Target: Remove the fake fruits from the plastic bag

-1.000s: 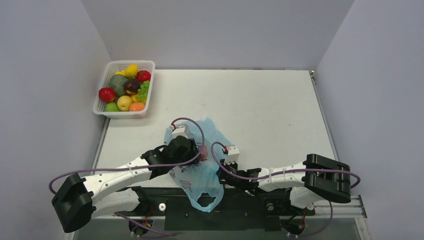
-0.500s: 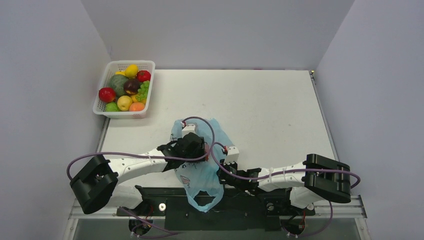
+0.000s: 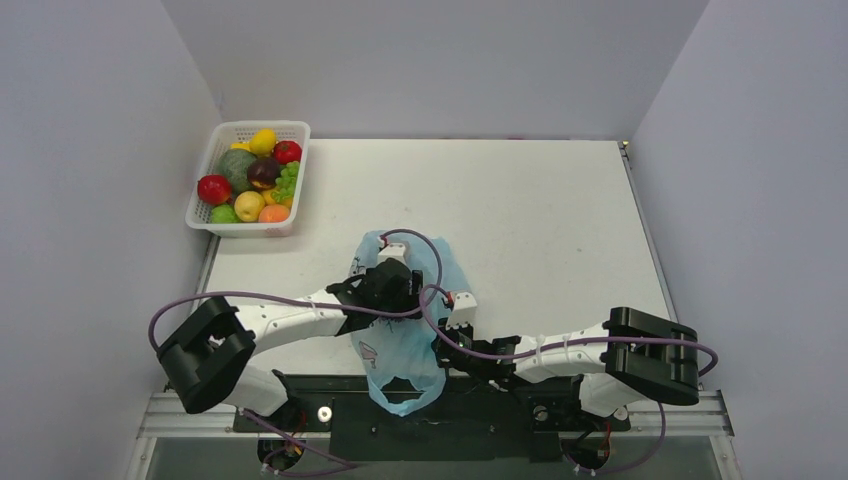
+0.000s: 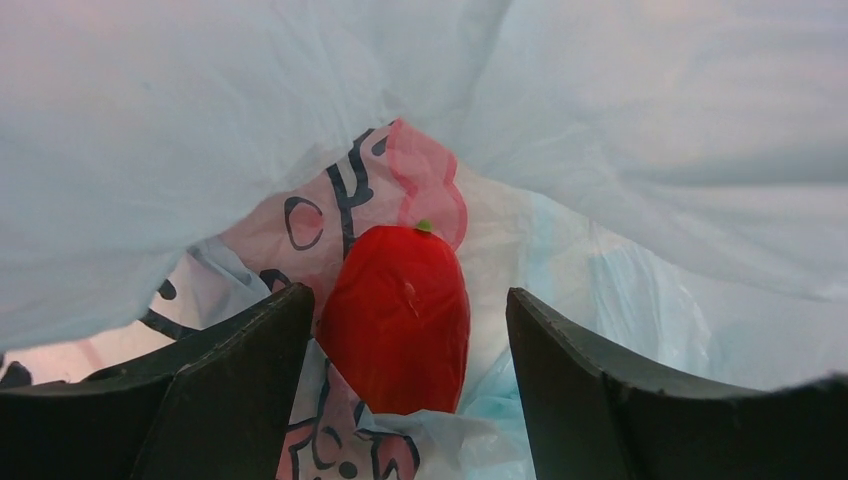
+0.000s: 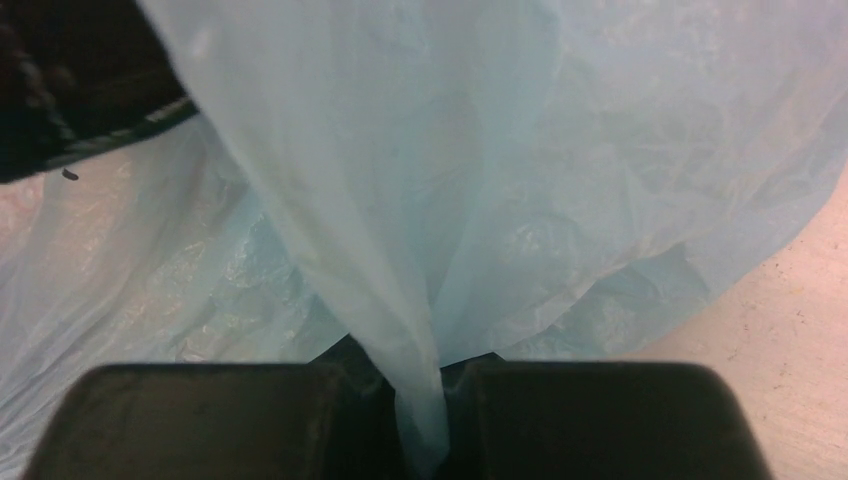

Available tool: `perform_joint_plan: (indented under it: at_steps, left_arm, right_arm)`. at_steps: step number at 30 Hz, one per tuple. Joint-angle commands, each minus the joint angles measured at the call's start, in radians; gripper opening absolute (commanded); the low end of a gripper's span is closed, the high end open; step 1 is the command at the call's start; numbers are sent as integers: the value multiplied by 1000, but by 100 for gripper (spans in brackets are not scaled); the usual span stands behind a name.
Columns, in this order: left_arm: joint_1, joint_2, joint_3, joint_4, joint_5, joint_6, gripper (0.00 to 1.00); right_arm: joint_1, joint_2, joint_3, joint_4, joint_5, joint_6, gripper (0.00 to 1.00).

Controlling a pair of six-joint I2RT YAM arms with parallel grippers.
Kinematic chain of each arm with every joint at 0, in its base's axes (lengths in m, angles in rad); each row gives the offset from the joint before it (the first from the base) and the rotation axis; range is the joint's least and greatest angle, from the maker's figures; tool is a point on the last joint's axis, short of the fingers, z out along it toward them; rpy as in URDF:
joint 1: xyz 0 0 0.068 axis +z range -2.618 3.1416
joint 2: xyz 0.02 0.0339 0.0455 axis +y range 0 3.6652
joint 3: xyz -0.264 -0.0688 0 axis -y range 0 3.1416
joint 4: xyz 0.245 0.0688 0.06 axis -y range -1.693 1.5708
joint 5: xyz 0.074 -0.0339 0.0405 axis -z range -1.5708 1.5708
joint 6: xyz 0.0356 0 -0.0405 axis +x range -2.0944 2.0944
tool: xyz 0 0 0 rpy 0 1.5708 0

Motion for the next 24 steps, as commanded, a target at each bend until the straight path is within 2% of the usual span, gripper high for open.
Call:
perform_joint_plan:
  at_steps: [1, 6, 8, 9, 15, 20, 24]
  left_arm:
    - [4, 51, 53, 13, 38, 41, 68]
    - [4, 99, 69, 9, 52, 47, 60]
    - [3, 113, 77, 9, 53, 48, 54]
    - [3, 114, 81, 7, 53, 47, 48]
    - [3, 60, 92, 50, 48, 37, 37]
    - [5, -59, 68, 104, 19, 16, 36]
    - [10, -166, -17, 269, -25, -11, 36]
  right_arm:
    - [-3, 13, -3, -6, -18, -10, 0]
    - [-7, 6, -10, -3, -19, -6, 0]
    - [-8, -3, -15, -3, -16, -5, 0]
    - [-8, -7, -16, -3, -15, -5, 0]
    - [-9, -19, -24, -6, -9, -2, 0]
    - [-9, -31, -29, -7, -3, -3, 0]
    - [-9, -37, -32, 6, -10, -10, 0]
